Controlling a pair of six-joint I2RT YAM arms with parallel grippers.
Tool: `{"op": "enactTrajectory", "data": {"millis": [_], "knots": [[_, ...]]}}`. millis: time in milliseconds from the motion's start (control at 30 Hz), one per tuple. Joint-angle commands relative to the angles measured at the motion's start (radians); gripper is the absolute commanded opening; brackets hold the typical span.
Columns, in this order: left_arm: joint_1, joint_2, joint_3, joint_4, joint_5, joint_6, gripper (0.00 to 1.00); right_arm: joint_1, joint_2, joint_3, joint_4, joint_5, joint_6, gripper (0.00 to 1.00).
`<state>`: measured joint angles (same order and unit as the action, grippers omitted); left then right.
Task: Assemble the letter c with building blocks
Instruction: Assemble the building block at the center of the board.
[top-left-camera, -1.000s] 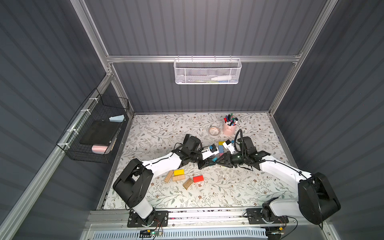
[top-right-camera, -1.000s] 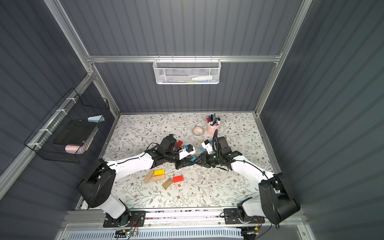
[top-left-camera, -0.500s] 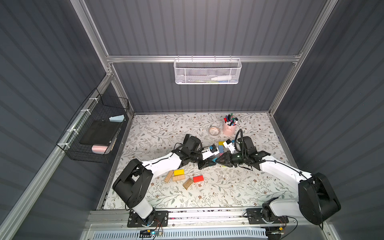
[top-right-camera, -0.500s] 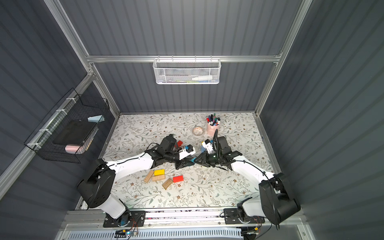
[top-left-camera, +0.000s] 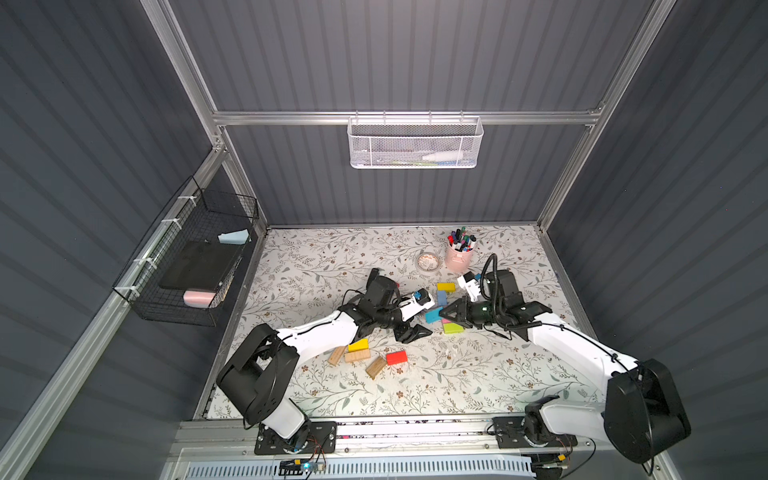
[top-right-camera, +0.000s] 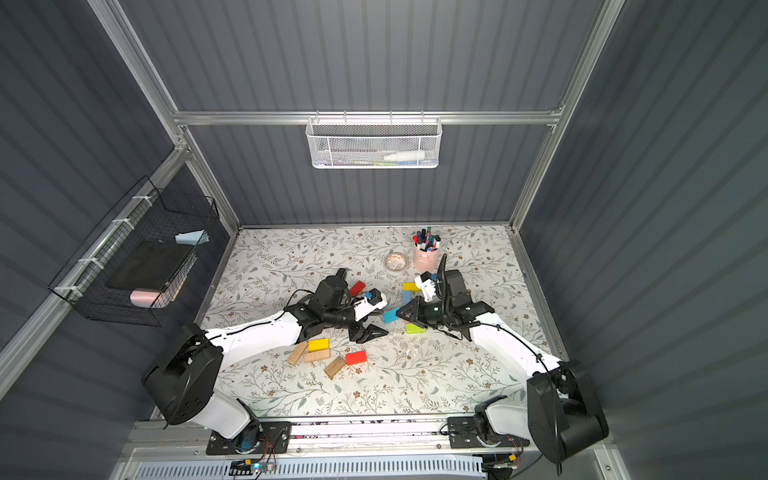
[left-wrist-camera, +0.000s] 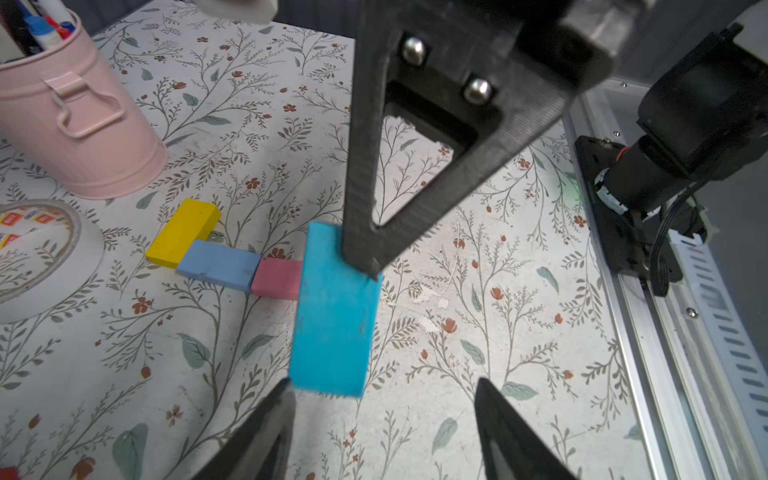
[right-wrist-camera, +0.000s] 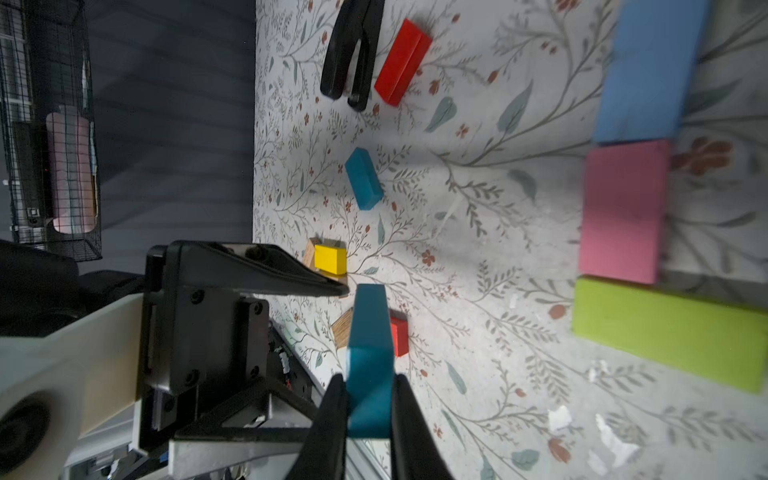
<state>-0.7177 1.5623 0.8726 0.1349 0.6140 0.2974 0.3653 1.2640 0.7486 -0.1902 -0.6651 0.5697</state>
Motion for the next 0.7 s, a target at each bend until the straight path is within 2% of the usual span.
{"op": "enactTrajectory", "data": {"millis": [0,200,333,500,667], "knots": [[0.032,-0.010,-0.021,0.092,-0.001,-0.137,0.66,-0.081,-0.023,0.035,-0.032,0.068,-0.067,0.05],[0.094,0.056,-0.048,0.200,0.030,-0.287,0.65,-0.235,0.022,0.055,-0.026,0.081,-0.185,0.08],[0.118,0.089,-0.058,0.251,0.057,-0.331,0.65,-0.309,0.094,0.092,-0.020,0.083,-0.274,0.05],[0.121,0.099,-0.064,0.259,0.066,-0.327,0.65,-0.410,0.198,0.109,0.054,-0.045,-0.277,0.06],[0.121,0.118,-0.061,0.269,0.080,-0.326,0.65,-0.446,0.315,0.129,0.122,-0.176,-0.291,0.06]]}}
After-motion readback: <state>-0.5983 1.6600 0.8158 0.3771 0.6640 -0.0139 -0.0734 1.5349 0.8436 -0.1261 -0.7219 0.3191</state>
